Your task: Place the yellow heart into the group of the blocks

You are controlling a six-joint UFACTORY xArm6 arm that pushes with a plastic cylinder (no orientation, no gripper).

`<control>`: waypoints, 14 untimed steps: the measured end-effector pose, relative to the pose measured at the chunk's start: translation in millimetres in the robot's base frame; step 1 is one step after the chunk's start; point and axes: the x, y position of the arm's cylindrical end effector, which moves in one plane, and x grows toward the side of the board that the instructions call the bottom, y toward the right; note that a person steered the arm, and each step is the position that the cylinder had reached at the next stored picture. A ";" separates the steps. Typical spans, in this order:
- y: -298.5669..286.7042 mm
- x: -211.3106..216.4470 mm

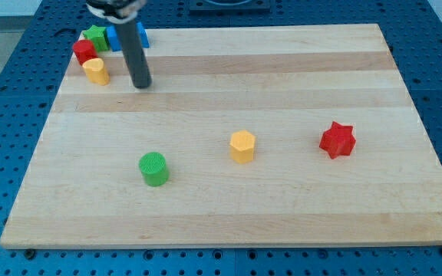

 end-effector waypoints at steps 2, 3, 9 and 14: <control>-87.9 57.0; -141.5 49.3; -86.9 -43.6; -37.1 -9.9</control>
